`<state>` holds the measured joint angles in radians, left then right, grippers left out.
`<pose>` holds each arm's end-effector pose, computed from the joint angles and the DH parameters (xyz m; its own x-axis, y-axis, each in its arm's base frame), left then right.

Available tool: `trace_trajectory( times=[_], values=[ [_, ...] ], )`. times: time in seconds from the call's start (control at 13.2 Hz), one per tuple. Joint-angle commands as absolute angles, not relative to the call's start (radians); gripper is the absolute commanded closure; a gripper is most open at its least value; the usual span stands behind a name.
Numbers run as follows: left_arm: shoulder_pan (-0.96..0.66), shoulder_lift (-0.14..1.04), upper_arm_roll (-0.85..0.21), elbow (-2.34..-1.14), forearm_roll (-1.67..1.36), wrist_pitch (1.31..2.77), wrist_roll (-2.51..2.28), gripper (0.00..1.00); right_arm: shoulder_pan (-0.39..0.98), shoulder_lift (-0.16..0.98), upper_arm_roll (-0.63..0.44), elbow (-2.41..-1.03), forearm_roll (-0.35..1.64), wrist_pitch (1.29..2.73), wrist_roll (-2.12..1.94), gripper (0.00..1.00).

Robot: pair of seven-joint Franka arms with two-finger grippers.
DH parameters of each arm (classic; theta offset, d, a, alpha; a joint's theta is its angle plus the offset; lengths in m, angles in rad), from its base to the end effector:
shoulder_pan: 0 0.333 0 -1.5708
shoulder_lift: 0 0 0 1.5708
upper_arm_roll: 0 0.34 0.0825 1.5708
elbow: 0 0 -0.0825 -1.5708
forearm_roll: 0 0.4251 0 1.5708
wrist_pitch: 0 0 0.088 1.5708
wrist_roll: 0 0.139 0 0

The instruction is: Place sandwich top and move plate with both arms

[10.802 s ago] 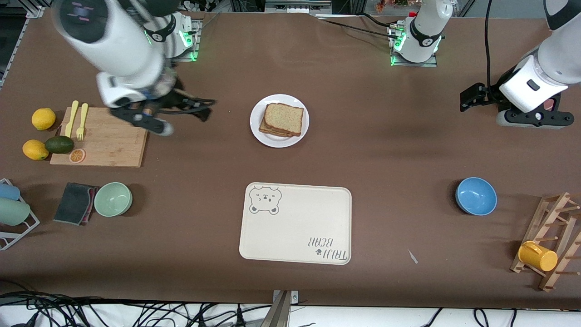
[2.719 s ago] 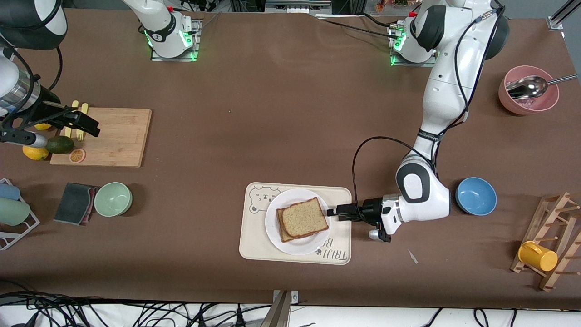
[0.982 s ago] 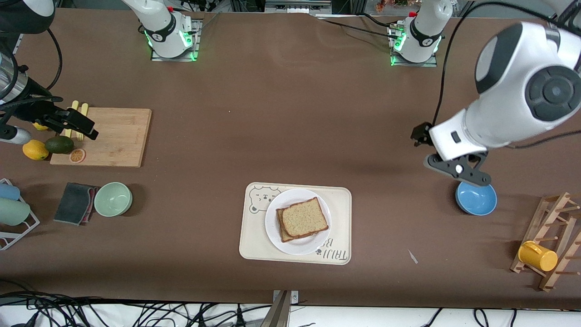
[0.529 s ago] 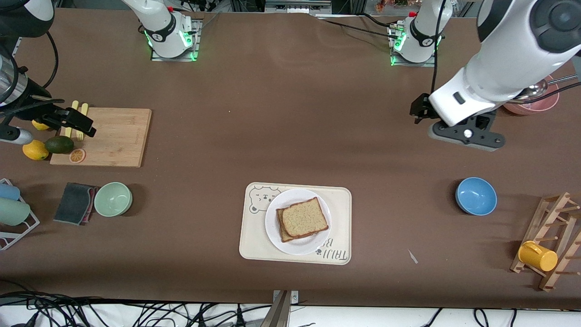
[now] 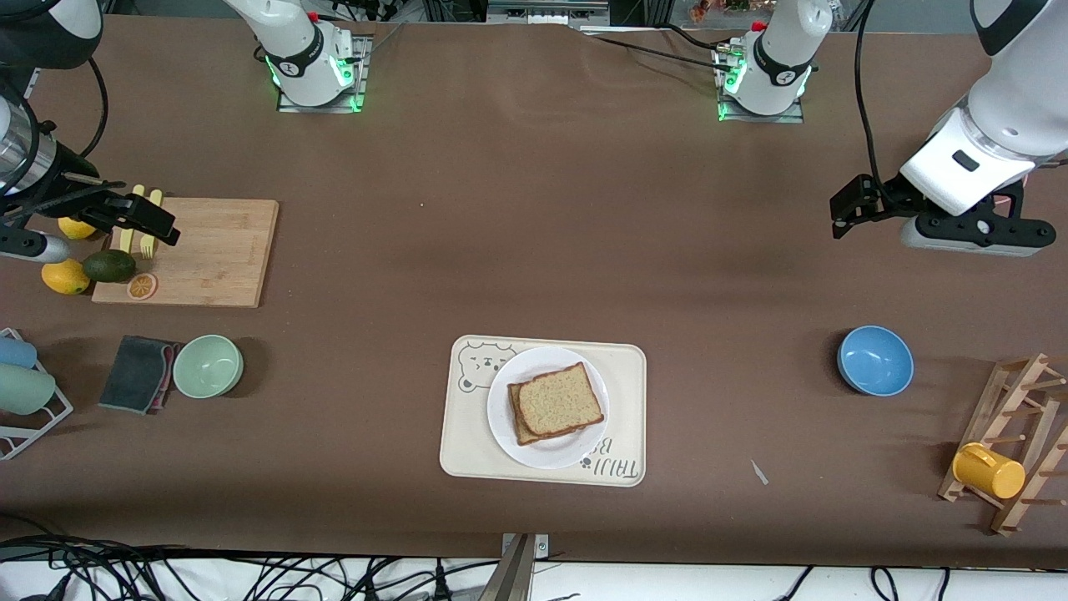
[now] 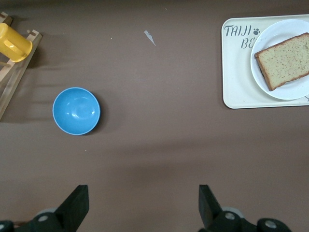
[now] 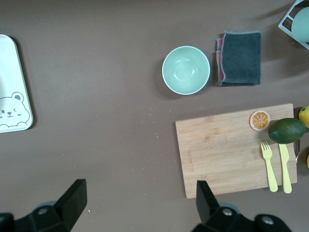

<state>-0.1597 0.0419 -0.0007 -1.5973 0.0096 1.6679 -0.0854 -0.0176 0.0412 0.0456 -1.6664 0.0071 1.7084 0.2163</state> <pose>0.6106 -0.0975 0.5861 0.9967 -0.0758 0.0294 -0.0756 -0.9971 -0.0071 0.6167 0.0177 0.5542 0.9821 -0.1882 -0.0011 -0.1882 -0.9821 -0.0089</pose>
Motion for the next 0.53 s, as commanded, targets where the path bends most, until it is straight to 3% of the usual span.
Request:
trace_trajectory(
  times=[0.0,0.45],
  values=[
    [-0.15,-0.032,-0.003,-1.695,-0.017,1.7,-0.092,0.0,-0.015,0.041,0.049,-1.644,-0.006,1.681,0.203,0.0],
    [-0.15,-0.052,-0.008,-1.717,-0.021,1.683,-0.094,0.0,-0.015,0.041,0.049,-1.644,-0.002,1.655,0.199,0.0]
  ],
)
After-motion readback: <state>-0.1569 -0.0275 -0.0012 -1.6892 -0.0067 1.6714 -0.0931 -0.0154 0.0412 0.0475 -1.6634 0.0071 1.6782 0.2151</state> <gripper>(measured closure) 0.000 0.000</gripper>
